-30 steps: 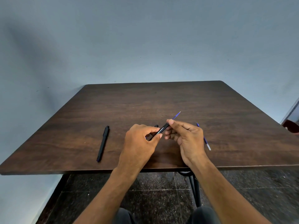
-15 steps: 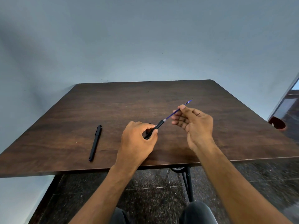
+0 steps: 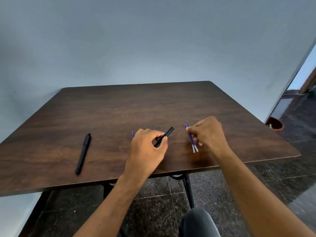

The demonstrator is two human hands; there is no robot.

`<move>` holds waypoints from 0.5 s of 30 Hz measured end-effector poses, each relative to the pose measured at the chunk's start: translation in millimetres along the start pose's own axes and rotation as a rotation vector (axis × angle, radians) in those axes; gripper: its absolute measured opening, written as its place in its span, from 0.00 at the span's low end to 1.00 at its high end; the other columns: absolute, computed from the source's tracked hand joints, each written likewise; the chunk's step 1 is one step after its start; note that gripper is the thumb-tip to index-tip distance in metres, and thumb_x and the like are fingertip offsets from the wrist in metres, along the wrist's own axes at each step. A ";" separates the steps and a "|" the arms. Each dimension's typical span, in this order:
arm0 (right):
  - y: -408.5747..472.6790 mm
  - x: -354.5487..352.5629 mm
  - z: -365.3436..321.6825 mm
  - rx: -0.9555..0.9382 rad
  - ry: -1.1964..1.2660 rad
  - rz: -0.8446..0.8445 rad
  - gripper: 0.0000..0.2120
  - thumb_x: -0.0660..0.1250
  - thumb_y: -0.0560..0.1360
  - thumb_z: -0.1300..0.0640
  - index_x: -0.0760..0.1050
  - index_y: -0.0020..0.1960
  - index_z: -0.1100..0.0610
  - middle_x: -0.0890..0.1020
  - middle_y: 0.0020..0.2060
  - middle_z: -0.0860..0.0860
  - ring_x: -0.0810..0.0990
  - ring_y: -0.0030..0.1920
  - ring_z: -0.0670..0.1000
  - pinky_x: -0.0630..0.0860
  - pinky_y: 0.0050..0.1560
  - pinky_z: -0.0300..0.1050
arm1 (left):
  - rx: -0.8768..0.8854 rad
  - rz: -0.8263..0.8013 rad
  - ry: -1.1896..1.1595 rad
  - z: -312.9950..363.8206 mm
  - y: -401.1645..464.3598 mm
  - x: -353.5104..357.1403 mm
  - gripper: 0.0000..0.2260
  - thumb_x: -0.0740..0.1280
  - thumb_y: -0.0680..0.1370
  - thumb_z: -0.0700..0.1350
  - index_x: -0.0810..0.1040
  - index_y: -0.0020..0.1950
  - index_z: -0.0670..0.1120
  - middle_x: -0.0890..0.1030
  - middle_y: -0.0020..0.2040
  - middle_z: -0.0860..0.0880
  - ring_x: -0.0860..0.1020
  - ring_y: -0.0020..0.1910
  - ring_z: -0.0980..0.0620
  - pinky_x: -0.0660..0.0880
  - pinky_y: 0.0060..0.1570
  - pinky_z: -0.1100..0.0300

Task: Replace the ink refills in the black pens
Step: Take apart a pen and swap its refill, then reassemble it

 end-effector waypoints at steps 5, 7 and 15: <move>1.1 3.3 0.9 -0.039 -0.196 0.024 0.09 0.79 0.71 0.58 0.85 0.35 0.61 0.84 0.28 0.54 0.82 0.28 0.48 0.82 0.35 0.43 | 0.005 -0.032 0.003 7.5 0.4 14.4 0.05 0.73 0.75 0.48 0.86 0.49 0.52 0.82 0.41 0.58 0.74 0.45 0.57 0.72 0.44 0.64; 0.1 6.5 0.4 -0.047 -0.242 0.024 0.10 0.79 0.71 0.56 0.85 0.35 0.61 0.84 0.30 0.54 0.83 0.31 0.49 0.78 0.31 0.40 | 0.004 -0.031 0.005 7.3 0.2 15.9 0.05 0.74 0.75 0.48 0.86 0.49 0.52 0.82 0.41 0.57 0.74 0.44 0.57 0.71 0.45 0.64; -1.8 13.5 0.4 -0.029 -0.313 0.044 0.11 0.80 0.70 0.54 0.83 0.38 0.61 0.85 0.36 0.56 0.85 0.42 0.55 0.84 0.48 0.52 | 0.013 -0.044 0.006 6.5 0.2 17.3 0.06 0.74 0.75 0.48 0.87 0.50 0.50 0.83 0.42 0.57 0.74 0.45 0.58 0.71 0.45 0.68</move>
Point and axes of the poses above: each hand's wrist, its own y-axis towards the middle knuckle, its own x-axis out of the palm, z = x × y, the point moved 4 cm from there along y, towards the middle knuckle
